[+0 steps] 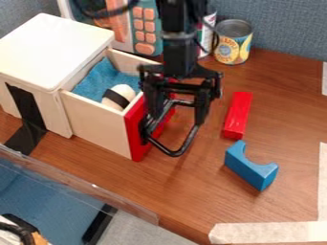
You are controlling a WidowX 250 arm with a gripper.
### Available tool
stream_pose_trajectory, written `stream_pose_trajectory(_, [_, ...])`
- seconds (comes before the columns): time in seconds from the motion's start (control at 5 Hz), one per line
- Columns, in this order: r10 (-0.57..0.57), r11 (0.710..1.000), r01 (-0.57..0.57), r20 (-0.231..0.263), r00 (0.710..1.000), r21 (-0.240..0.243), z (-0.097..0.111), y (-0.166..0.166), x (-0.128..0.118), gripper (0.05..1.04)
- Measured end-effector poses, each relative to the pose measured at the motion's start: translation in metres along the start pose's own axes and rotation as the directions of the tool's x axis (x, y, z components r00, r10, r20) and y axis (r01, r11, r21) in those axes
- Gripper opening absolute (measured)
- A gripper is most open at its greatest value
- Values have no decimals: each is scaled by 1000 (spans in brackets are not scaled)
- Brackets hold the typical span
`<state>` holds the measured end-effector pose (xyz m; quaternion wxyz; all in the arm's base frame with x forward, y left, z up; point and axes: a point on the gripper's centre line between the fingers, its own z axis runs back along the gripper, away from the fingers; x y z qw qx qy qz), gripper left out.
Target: Open the drawer
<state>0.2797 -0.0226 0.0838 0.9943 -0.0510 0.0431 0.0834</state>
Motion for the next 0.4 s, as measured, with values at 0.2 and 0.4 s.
stream_pose_trajectory(0.2, [5,1000,-4,62,998,-5,17,2,-2,999])
stream_pose_trajectory(0.4, [45,998,-50,136,990,29,43,11,-8,1000])
